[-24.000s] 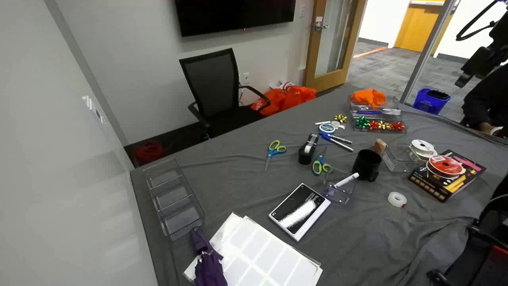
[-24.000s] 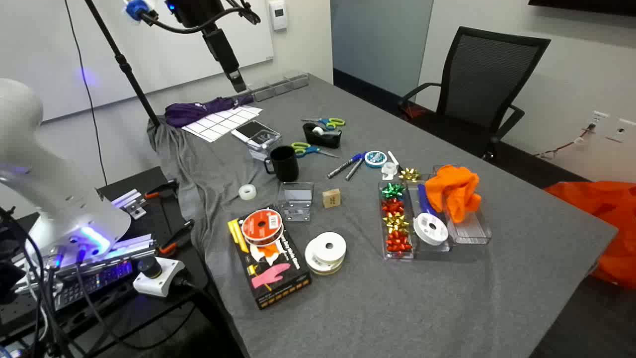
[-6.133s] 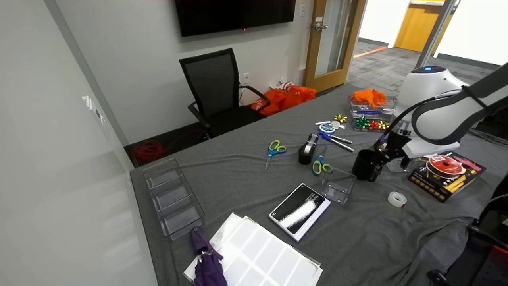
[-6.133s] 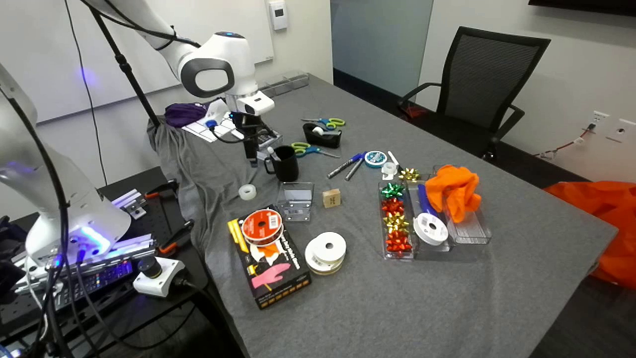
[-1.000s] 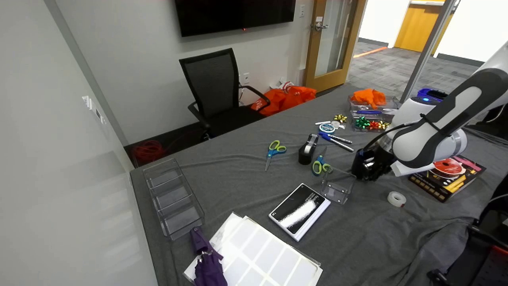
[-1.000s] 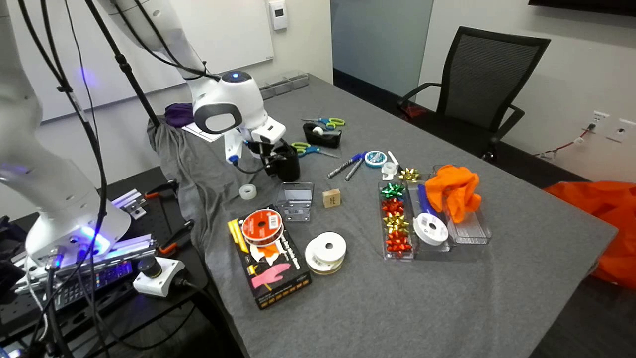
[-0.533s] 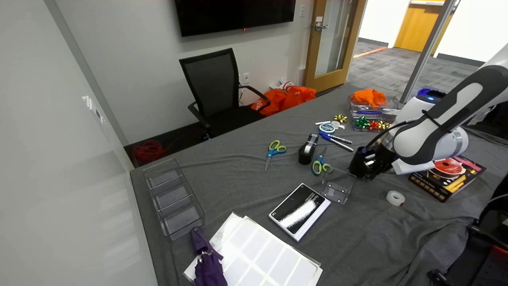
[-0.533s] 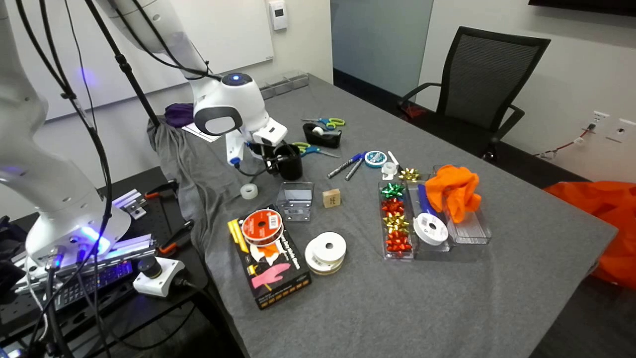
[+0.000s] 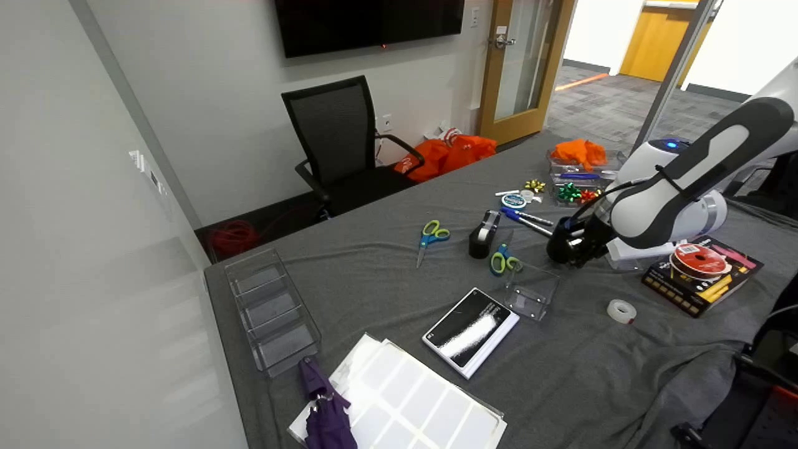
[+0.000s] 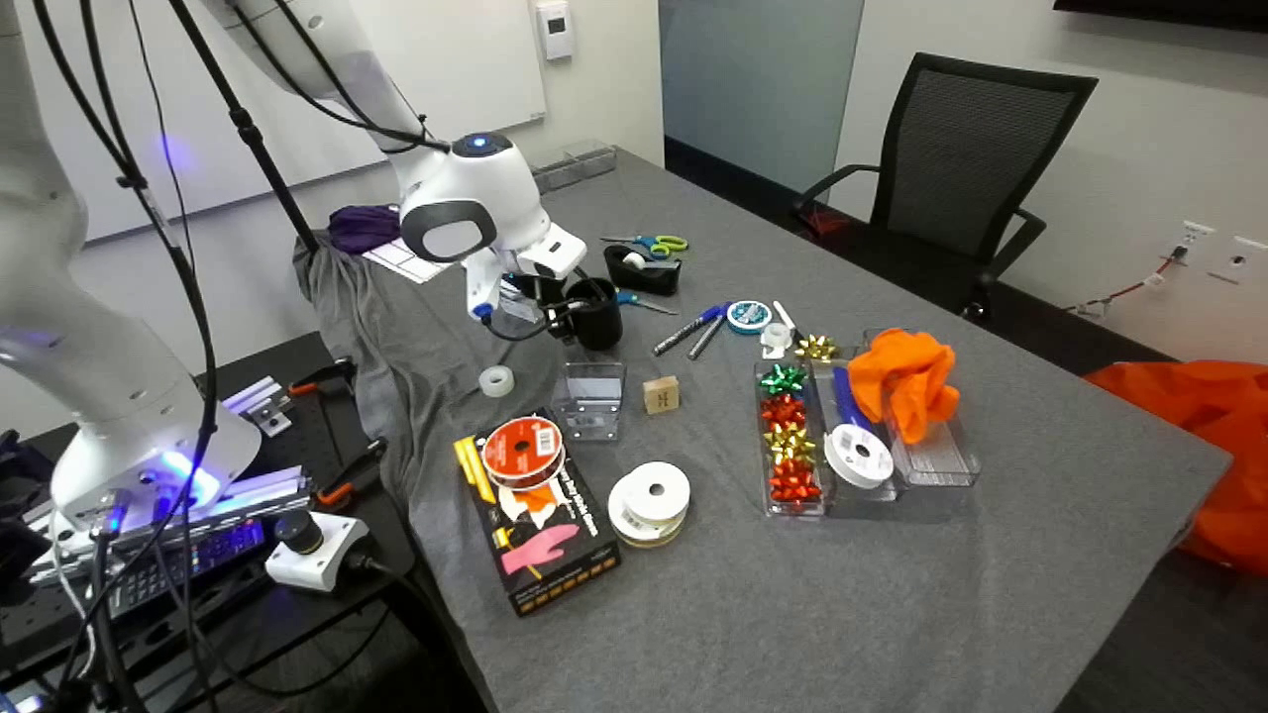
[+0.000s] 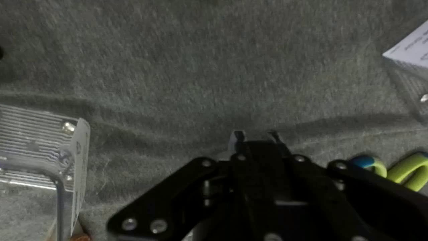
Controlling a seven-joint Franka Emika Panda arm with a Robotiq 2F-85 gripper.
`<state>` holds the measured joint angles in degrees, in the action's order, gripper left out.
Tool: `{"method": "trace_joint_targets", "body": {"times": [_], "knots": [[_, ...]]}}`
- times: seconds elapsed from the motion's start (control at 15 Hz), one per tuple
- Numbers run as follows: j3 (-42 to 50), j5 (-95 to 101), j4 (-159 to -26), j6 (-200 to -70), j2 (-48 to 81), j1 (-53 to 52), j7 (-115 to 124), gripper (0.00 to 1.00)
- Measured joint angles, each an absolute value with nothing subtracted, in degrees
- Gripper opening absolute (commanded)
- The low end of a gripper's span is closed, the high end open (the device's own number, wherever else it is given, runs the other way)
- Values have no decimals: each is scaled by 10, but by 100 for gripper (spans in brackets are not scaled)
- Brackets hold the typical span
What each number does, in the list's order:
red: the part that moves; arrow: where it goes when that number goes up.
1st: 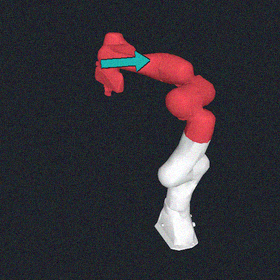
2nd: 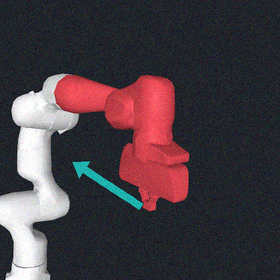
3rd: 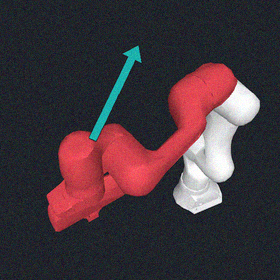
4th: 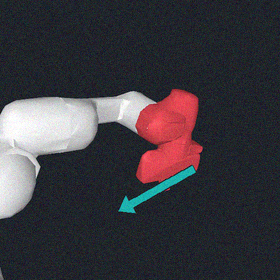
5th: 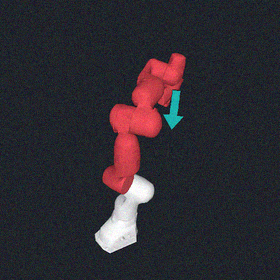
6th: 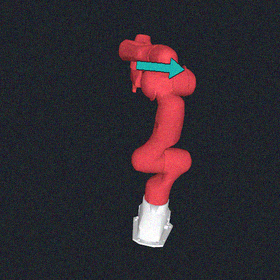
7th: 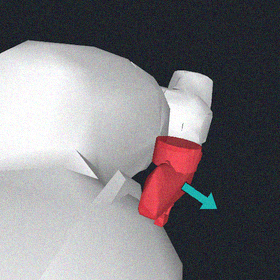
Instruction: Put the marker inside the black cup
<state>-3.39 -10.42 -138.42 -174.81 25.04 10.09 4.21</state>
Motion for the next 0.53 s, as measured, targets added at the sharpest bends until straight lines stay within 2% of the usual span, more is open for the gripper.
{"method": "trace_joint_targets", "body": {"times": [0.53], "knots": [[29,-104,-1325,-1692,246,65,80,5]]}}
